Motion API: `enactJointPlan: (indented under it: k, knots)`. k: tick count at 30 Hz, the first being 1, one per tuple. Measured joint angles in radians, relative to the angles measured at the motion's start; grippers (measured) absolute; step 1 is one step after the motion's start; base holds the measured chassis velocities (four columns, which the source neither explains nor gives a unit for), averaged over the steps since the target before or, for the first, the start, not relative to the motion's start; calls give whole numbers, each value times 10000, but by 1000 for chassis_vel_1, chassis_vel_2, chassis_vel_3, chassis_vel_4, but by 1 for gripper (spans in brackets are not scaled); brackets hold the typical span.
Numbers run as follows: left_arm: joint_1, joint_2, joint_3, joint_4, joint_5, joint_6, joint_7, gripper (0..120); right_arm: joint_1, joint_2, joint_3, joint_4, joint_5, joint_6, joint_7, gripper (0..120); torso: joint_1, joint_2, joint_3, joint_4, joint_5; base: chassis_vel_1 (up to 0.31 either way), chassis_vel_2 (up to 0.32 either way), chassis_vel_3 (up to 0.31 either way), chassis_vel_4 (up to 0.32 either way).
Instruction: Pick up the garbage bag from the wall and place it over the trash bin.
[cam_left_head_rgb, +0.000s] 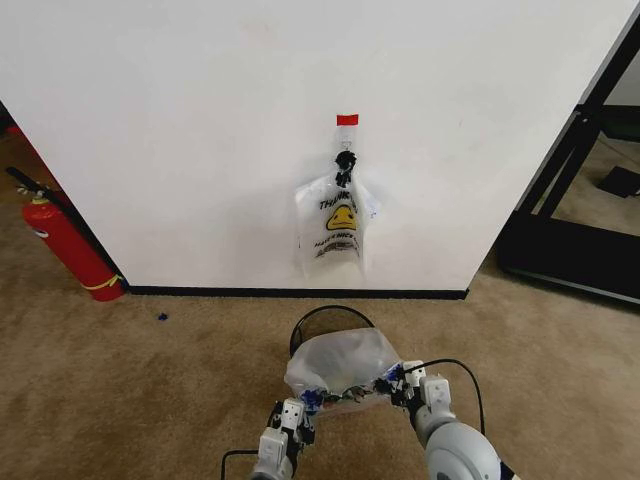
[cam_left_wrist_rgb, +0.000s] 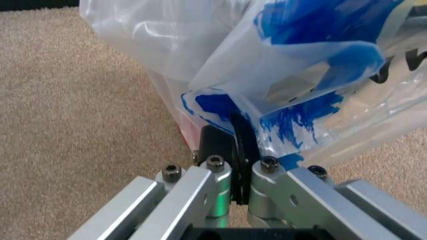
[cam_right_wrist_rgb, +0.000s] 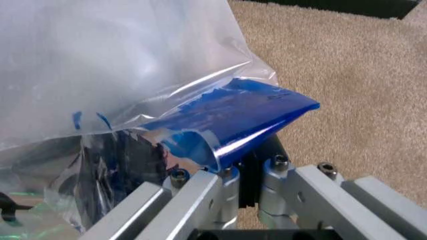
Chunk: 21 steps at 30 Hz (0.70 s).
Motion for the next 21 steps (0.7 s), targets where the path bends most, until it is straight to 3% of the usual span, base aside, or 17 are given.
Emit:
enactJointPlan:
  k: [11,14,16,21]
  knots:
    - [26,-3,120,0,67,-134,11,0,19,-23,-20,-73,-201,157,-57,0,0,0,0,0,0,0,0,0,0]
    - [188,95,105,-189,148,-197,25,15,-166,-54,5,45,-349,162,-103,3,0,0,0,0,1,0,0,0,0]
    - [233,121,92,-254,185,-213,35,16,-214,-68,22,88,-385,171,-115,4,0,0,0,0,0,0,0,0,0]
    - [554,414,-13,-799,434,-220,79,38,-697,-315,237,541,-743,286,-302,26,0,0,0,0,0,0,0,0,0]
